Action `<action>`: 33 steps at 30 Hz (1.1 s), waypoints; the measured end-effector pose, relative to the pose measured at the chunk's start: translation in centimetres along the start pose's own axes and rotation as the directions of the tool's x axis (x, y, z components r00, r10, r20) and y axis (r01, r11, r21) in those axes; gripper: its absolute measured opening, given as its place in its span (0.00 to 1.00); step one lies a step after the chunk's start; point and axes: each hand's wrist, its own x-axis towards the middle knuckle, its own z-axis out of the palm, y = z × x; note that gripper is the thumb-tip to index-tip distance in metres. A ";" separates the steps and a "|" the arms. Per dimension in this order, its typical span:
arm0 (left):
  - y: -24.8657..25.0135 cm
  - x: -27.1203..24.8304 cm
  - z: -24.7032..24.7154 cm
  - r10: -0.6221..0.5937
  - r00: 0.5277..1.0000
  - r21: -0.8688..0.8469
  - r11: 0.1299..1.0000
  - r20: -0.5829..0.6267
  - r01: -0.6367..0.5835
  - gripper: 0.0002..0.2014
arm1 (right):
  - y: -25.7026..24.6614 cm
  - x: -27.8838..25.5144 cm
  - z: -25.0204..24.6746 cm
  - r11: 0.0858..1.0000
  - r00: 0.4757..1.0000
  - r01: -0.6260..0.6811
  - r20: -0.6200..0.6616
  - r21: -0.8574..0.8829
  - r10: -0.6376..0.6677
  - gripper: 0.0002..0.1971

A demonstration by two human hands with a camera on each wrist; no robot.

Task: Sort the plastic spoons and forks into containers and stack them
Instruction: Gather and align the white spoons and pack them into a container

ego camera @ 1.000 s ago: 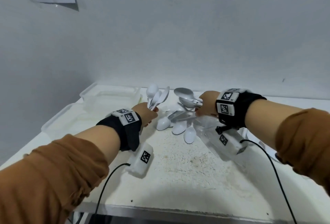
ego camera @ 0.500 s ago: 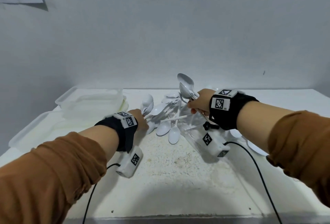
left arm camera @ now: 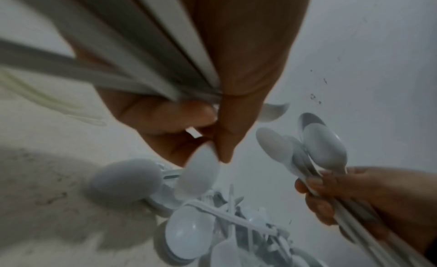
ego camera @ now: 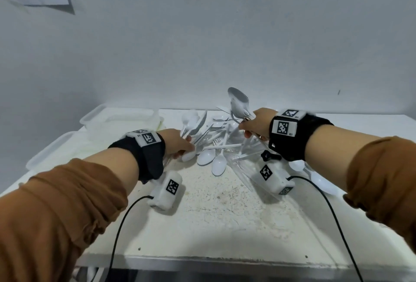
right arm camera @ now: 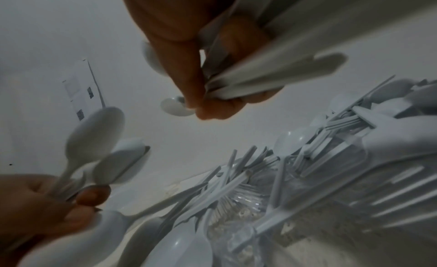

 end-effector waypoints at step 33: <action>-1.7 -2.9 -2.5 0.018 0.924 -0.714 0.630 -0.381 -0.306 0.10 | -4.8 2.7 3.8 0.949 0.974 0.204 0.150 -0.239 -0.172 0.15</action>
